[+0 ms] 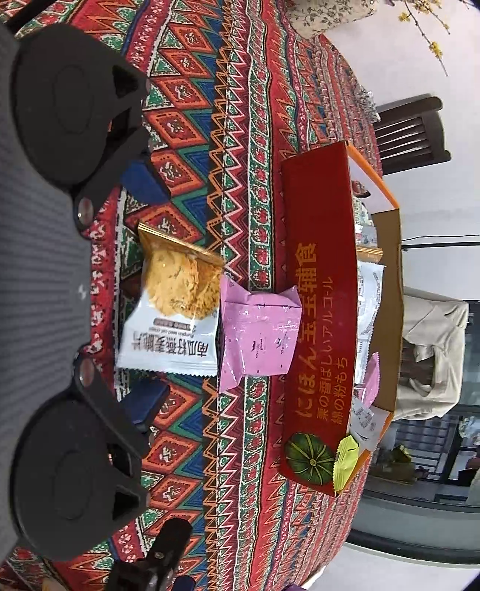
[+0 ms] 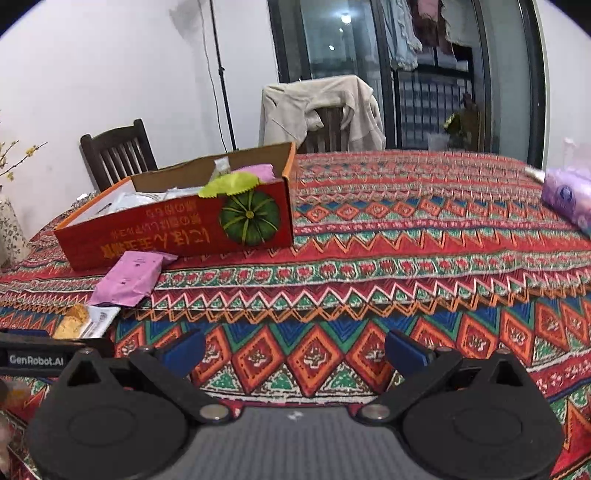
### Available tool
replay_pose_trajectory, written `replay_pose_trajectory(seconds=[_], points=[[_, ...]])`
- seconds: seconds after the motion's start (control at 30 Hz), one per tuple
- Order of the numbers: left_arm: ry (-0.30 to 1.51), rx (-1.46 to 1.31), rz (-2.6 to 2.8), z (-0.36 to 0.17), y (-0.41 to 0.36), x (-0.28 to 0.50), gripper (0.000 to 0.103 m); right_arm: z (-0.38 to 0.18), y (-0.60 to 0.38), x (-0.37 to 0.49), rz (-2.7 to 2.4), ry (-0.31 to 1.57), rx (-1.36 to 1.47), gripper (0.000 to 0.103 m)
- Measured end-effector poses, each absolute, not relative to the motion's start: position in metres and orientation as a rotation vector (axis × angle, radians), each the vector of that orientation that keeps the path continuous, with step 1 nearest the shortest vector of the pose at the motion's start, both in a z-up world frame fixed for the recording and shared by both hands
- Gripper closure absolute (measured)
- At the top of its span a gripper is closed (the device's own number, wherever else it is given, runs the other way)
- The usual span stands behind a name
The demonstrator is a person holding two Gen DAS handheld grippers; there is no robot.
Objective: Organize snacks
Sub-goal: 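Grasp a cracker packet with the left tool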
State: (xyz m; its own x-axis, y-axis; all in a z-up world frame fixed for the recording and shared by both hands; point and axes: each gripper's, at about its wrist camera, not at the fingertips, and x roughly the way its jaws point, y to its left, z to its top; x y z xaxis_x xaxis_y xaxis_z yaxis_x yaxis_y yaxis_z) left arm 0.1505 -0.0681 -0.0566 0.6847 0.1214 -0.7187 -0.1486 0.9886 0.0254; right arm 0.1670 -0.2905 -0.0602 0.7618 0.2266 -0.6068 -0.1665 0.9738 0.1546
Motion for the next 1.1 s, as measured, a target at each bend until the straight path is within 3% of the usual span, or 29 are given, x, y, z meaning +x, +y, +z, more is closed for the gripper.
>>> replay_pose_trajectory(seconds=[0.07, 0.13, 0.3, 0.67, 1.0, 1.1], points=[[0.779, -0.035, 0.142, -0.057, -0.069, 0.147, 0.005, -0.063, -0.292, 0.170, 0.216, 0.694, 0.110, 0.000], [0.750, -0.026, 0.122, -0.055, -0.072, 0.141, 0.025, -0.063, -0.292, 0.169, 0.215, 0.694, 0.104, 0.000], [0.706, -0.030, 0.082, -0.050, -0.069, 0.138, 0.054, -0.064, -0.283, 0.171, 0.197, 0.710, 0.049, 0.000], [0.616, -0.035, 0.038, -0.034, -0.056, 0.120, 0.061, -0.065, -0.271, 0.172, 0.179, 0.729, -0.043, 0.000], [0.567, -0.095, 0.015, -0.023, -0.012, 0.112, 0.086, -0.065, -0.271, 0.173, 0.176, 0.729, -0.041, 0.000], [0.577, -0.125, -0.005, -0.021, 0.001, 0.117, 0.086, -0.065, -0.271, 0.174, 0.174, 0.729, -0.040, 0.000]])
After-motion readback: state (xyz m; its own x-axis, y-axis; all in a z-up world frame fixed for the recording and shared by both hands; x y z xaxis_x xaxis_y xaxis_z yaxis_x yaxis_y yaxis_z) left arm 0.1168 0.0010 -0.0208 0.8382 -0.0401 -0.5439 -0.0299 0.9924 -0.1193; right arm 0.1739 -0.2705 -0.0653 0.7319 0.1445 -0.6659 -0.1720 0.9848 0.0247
